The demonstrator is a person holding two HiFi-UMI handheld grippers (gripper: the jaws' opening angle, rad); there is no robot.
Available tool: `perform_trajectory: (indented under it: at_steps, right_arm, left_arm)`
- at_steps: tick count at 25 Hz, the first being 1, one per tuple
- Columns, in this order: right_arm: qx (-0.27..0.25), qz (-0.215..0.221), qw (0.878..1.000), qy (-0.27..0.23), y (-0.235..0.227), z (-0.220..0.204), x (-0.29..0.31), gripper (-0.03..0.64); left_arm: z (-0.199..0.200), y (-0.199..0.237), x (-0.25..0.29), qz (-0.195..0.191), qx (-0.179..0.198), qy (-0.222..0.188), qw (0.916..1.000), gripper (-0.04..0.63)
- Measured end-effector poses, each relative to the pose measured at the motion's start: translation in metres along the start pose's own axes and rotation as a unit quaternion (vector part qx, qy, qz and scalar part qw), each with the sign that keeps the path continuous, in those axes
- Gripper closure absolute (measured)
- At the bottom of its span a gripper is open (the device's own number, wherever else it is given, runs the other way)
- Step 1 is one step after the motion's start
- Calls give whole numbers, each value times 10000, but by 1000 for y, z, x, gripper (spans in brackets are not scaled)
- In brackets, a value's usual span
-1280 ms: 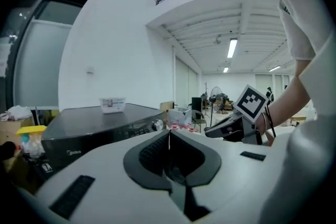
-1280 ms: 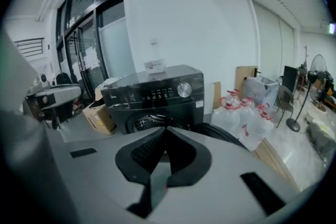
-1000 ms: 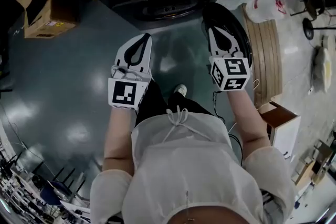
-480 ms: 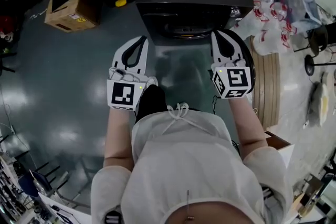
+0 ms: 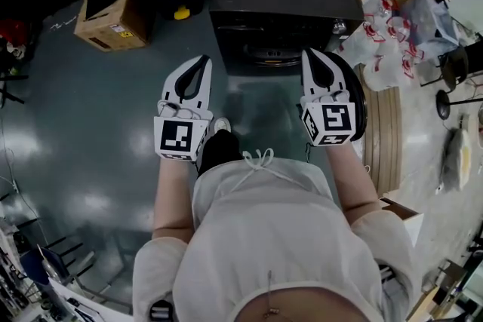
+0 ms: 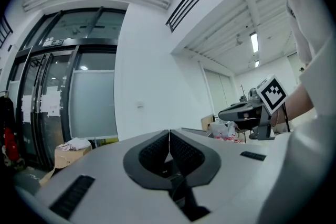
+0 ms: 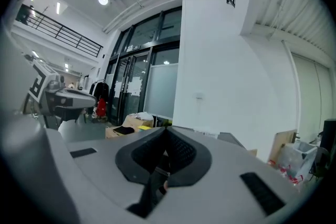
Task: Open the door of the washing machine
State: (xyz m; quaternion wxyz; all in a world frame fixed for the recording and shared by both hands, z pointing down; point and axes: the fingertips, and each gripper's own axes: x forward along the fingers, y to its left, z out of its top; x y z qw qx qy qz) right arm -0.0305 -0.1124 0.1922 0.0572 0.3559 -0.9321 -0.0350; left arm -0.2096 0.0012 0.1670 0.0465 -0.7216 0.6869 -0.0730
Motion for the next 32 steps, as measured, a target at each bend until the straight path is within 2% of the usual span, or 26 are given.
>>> perform_trajectory:
  at_steps: [7, 23, 32]
  right_arm:
    - [161, 290, 9994, 36, 19, 5, -20, 612]
    - [210, 287, 9994, 25, 45, 9, -65, 614]
    - [229, 222, 9995, -62, 47, 12, -81, 614]
  left_arm:
    - [10, -9, -18, -66, -61, -196, 9998, 574]
    - [18, -22, -60, -118, -245, -267, 9993, 574]
    - [20, -32, -71, -169, -131, -212, 9995, 574]
